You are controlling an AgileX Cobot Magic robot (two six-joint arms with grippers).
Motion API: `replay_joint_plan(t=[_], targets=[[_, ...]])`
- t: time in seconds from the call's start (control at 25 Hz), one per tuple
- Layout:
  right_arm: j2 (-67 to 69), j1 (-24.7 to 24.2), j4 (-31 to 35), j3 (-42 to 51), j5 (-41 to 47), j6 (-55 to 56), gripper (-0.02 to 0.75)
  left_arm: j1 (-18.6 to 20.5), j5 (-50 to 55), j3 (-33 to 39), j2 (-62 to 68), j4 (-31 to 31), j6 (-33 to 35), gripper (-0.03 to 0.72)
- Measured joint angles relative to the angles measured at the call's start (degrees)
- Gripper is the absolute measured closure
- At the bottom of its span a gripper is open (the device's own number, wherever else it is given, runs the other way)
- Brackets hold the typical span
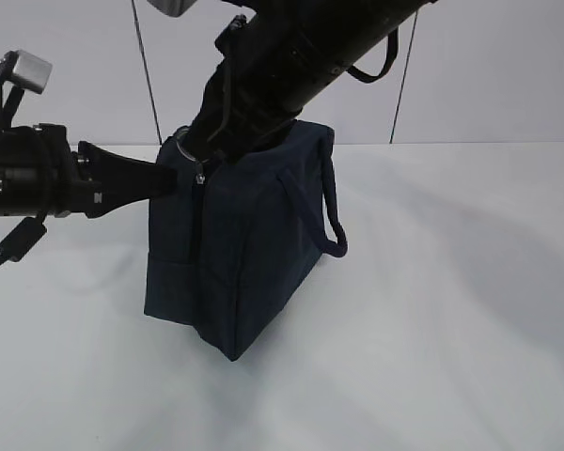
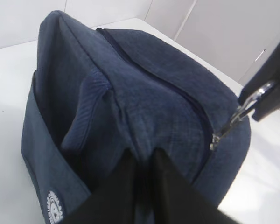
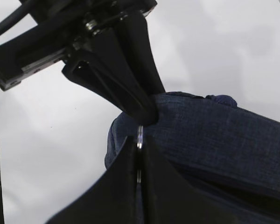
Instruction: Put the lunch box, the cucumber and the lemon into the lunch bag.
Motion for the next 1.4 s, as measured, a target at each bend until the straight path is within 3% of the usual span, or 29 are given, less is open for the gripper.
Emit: replay_joint_plan(t=[0.16, 0.56, 1.4], targets=[[0.0, 0.0, 0.0, 0.0, 0.0, 0.0, 0.73, 0.0, 0.6, 0.0, 0.0, 0.0, 0.0, 0.687], [-0.7, 0.0, 0.0, 0.0, -0.1, 0.1, 0.73, 0.0, 2.7, 0.0, 0.1, 0.0, 0.0, 0.69], [-0.7, -1.7, -1.1, 0.0, -9.9, 1.6, 0.73, 0.3, 6.0, -0.2, 0.1, 1.9, -2.4, 0.691]])
